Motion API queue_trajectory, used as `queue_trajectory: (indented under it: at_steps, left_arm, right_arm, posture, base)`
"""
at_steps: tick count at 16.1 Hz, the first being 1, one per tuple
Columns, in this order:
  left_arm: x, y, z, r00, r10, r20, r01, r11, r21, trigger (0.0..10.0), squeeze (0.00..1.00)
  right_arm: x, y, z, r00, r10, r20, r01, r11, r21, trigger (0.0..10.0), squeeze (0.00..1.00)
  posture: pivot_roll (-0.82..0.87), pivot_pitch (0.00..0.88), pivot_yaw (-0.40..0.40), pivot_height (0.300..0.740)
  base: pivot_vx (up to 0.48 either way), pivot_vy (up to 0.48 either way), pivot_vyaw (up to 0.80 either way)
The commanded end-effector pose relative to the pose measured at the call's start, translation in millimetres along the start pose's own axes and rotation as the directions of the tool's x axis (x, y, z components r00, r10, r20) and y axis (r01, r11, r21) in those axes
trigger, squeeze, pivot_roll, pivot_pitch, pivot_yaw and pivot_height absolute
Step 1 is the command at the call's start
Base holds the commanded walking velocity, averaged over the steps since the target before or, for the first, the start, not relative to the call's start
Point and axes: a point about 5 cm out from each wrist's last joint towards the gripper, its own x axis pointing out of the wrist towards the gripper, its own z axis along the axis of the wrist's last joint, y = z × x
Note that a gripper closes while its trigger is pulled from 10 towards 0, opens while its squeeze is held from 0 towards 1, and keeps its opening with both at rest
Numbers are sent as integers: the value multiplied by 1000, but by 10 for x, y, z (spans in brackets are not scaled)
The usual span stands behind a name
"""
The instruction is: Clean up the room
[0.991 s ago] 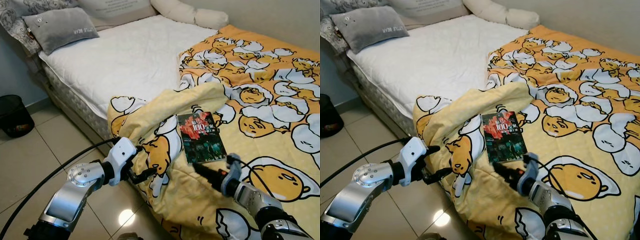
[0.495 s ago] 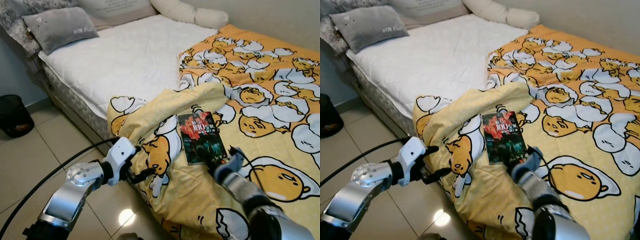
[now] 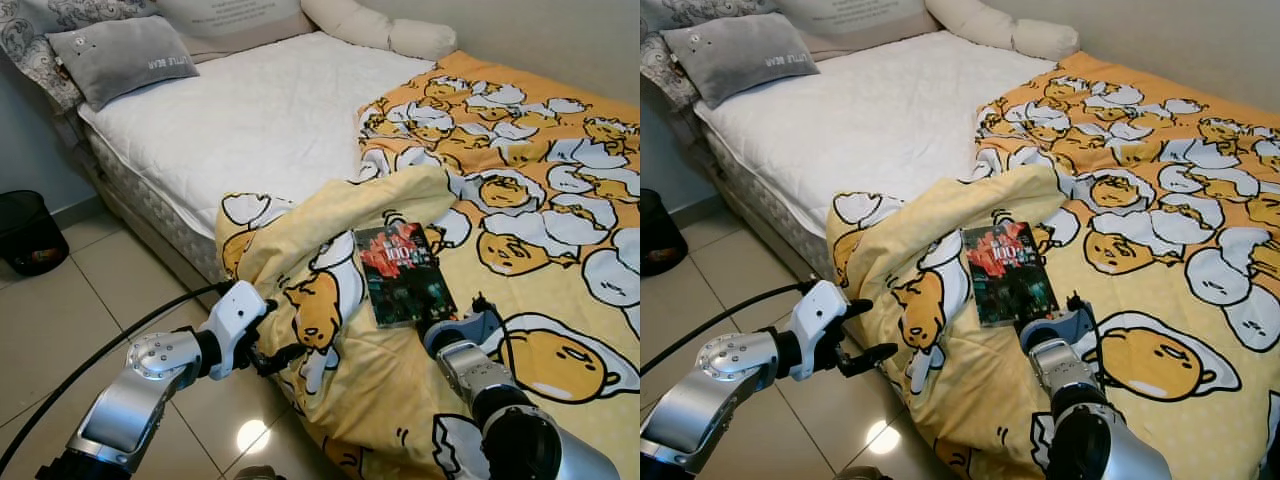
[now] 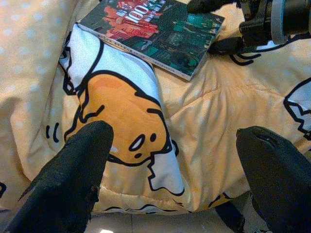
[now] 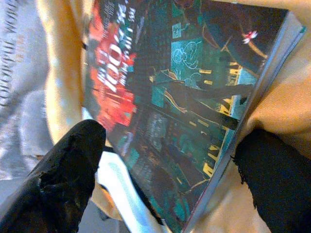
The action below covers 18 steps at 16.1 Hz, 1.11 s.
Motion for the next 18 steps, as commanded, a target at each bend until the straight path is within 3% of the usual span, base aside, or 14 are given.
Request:
queue_trajectory:
  at_steps: [1,2,5,12,13,14,15,16,18]
  left_arm:
    - [-30,39,54,1000,8,13,-8,1000,10,10000,592]
    - [-14,53,66,1000,8,14,-8,1000,12,10000,588]
    - [6,78,84,1000,5,15,-5,1000,18,10000,592]
    - [10,64,78,1000,-6,13,5,1000,21,10000,592]
    - [9,58,75,1000,-6,14,6,1000,19,10000,588]
    - [9,49,70,1000,-6,13,6,1000,16,10000,592]
    - [5,43,64,1000,-6,13,5,1000,14,10000,592]
    - [8,34,56,1000,-5,12,4,1000,12,10000,588]
    - [15,17,52,1000,-5,12,5,1000,11,10000,588]
  right_arm:
    - [72,237,96,994,98,52,-98,995,3,10000,0]
    - [83,294,102,989,138,54,-138,990,10,8980,0]
    - [100,386,55,978,210,22,-210,978,-5,4275,0]
    - [82,542,28,913,407,-9,-407,913,6,1725,0]
    - [74,512,8,916,401,-29,-401,916,-18,1804,0]
    - [75,409,-43,949,304,-82,-312,944,-105,5373,0]
    - [69,318,-87,969,217,-120,-238,951,-198,10000,0]
    - [50,196,-124,982,117,-145,-157,939,-306,10000,0]
    - [20,149,-104,979,149,-137,-181,949,-259,10000,0]
  posture:
    - [164,0,-16,740]
    - [163,0,-15,740]
    - [159,0,-9,740]
    - [157,0,-7,740]
    - [159,0,-10,740]
    - [159,0,-10,740]
    - [159,0,-13,740]
    - [159,0,-13,740]
    - [159,0,-18,740]
  base:
    - [0,0,0]
    - [0,0,0]
    - [0,0,0]
    - [0,0,0]
    - [0,0,0]
    - [0,0,0]
    - [0,0,0]
    - [0,0,0]
    - [0,0,0]
